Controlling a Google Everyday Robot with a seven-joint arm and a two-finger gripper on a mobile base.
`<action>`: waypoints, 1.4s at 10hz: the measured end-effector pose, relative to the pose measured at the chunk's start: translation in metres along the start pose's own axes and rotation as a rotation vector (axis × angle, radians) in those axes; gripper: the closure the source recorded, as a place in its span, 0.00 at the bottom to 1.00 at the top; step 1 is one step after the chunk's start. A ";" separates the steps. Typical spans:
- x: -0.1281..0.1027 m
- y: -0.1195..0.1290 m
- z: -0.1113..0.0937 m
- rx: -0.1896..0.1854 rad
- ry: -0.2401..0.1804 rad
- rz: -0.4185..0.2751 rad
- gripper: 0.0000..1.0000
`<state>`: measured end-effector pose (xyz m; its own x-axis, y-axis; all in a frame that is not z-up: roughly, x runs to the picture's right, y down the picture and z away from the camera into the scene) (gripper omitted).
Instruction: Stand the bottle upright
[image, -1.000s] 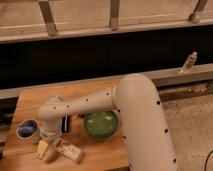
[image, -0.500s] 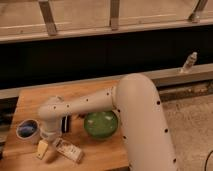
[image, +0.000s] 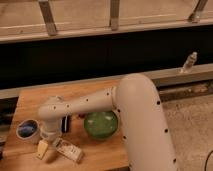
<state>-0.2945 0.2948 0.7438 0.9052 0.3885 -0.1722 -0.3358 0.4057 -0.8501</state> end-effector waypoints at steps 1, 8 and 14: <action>0.000 0.000 0.000 0.000 0.000 0.000 0.20; 0.000 0.000 0.000 -0.001 0.000 0.001 0.20; 0.003 0.000 -0.001 0.014 0.003 0.003 0.59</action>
<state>-0.2914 0.2948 0.7427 0.9049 0.3874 -0.1765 -0.3424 0.4158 -0.8426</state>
